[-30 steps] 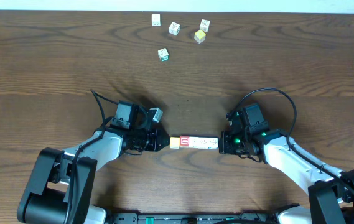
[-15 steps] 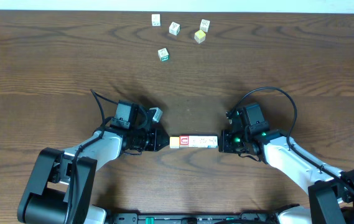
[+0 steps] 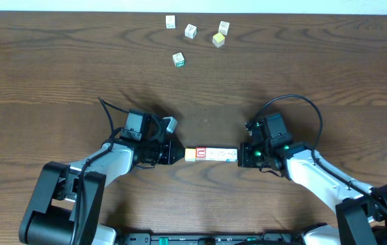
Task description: Lift 5 blocks
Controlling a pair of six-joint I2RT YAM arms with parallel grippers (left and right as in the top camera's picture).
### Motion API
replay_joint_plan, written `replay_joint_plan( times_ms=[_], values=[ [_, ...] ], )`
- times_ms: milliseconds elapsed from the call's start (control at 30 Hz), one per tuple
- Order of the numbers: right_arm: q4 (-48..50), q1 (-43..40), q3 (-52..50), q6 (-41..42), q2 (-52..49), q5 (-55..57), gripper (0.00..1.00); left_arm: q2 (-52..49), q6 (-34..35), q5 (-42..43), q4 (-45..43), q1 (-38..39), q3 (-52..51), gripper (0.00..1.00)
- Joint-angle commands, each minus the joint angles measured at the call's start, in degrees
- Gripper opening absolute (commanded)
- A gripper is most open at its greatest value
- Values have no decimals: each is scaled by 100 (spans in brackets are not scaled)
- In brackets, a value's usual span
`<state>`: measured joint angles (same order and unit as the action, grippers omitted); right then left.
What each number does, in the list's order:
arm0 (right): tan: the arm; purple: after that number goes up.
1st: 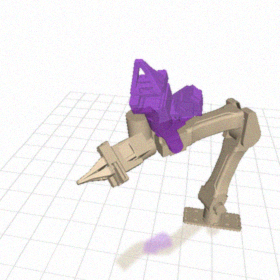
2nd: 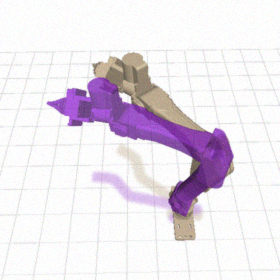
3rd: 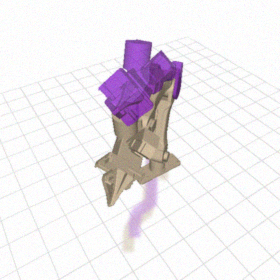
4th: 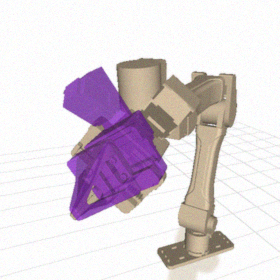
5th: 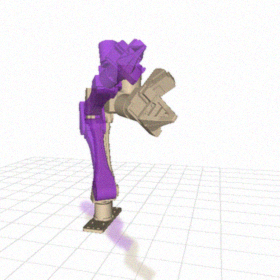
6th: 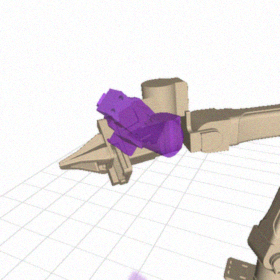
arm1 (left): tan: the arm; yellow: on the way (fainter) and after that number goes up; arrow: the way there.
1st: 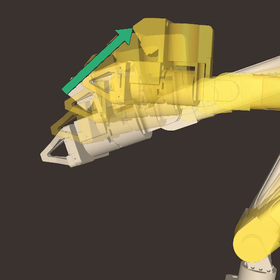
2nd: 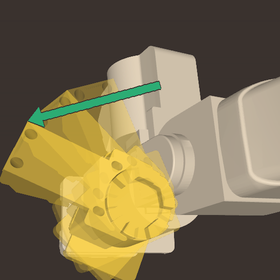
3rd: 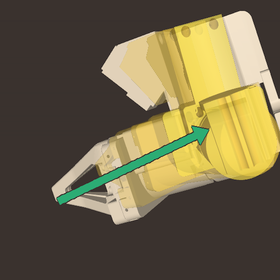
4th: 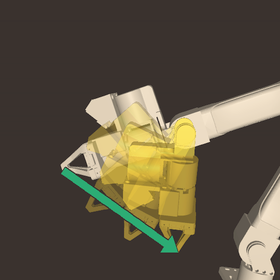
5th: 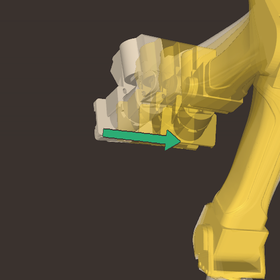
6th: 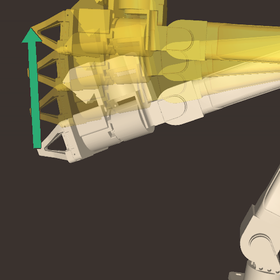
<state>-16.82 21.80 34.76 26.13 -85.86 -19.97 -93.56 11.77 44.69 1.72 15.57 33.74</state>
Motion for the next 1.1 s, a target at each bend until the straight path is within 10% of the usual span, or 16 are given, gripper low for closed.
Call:
replay_joint_plan(
  times_ms=[0,1067],
  values=[
    [114,350,83,-52,-31,-621,1,-44,-37,444,-28,92,90,7],
    [98,385,83,-197,-31,-625,1,-44,-227,535,57,92,90,7]
  ],
)
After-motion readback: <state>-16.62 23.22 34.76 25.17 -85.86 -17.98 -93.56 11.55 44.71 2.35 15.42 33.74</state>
